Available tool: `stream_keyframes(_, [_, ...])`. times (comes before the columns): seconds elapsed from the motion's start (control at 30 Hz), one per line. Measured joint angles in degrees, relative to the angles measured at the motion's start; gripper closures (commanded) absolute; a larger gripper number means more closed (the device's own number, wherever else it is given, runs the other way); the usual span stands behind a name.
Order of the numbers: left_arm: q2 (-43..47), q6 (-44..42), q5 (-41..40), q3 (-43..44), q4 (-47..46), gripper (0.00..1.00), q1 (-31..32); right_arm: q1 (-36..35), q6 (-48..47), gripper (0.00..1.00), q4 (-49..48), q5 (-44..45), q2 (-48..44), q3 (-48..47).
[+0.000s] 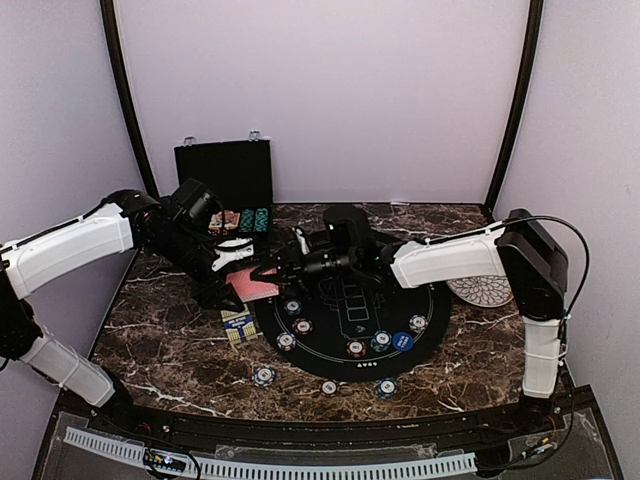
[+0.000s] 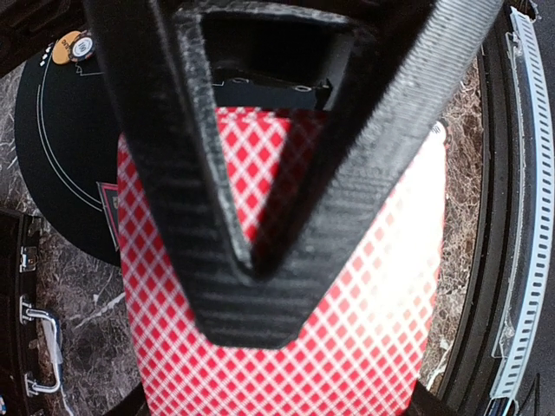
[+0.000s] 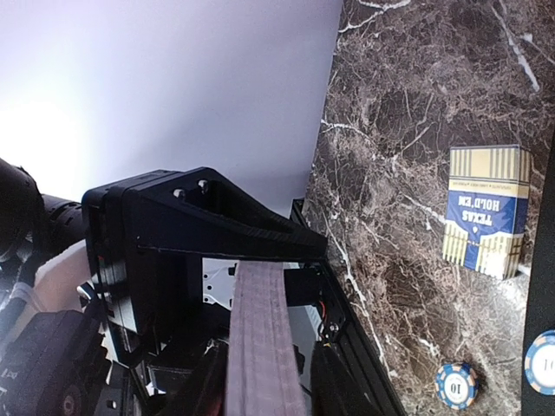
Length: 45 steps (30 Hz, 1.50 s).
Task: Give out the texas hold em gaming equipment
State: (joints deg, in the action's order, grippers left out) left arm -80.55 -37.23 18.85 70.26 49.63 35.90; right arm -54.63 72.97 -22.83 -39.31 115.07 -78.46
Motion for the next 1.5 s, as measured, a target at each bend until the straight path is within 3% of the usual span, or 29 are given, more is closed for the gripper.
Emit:
stream_keyframes(0.07, [0.00,0.00,-0.46,0.00,-0.07,1.00,0.00,0.00,0.39,0.81,-0.98,-0.26,0.24,0.04])
stream_keyframes(0.13, [0.00,0.02,-0.79,0.00,-0.17,0.91,0.00,0.00,0.72,0.87,-1.79,-0.50,0.28,0.04])
stream_keyframes(0.2, [0.00,0.15,-1.22,0.00,-0.44,0.59,0.00,0.00,1.49,0.91,-2.54,-0.63,0.35,0.04])
stream_keyframes(0.23, [0.00,0.22,-1.33,0.00,-0.57,0.31,0.00,0.00,1.75,0.93,-2.71,-0.72,0.42,0.04])
stream_keyframes(0.3, [0.00,0.52,-1.46,0.00,-0.81,0.06,0.00,0.07,2.01,0.96,-3.10,-0.90,0.59,0.04])
stream_keyframes(0.33, [0.00,0.66,-1.40,0.00,-0.94,0.02,0.00,0.07,2.12,0.97,-3.19,-0.92,0.72,0.04])
stream_keyframes(0.73, [0.57,-0.74,4.33,-0.02,-3.89,0.01,0.00,0.04,3.34,0.99,-2.95,-1.03,2.38,0.15])
stream_keyframes(1.0, [-1.27,-2.23,4.07,-1.25,-5.49,0.02,0.00,-0.13,4.39,1.00,-3.76,-1.20,2.49,0.15])
stream_keyframes(1.07, [-1.95,-2.40,3.56,-1.68,-6.10,0.05,0.00,-0.13,4.66,1.00,-4.26,-1.22,2.49,0.15])
stream_keyframes(1.17, [-2.95,-2.51,2.49,-2.23,-6.78,0.21,0.00,-0.13,5.11,1.00,-4.72,-1.25,2.49,0.15])
stream_keyframes(1.23, [-3.37,-2.38,1.95,-2.40,-7.43,0.27,0.00,-0.13,5.29,1.00,-4.94,-1.07,2.49,0.15])
stream_keyframes(1.5, [-3.43,-1.27,1.44,-2.62,-7.98,0.40,0.11,-0.04,4.81,1.00,-5.33,-0.42,2.69,0.15])
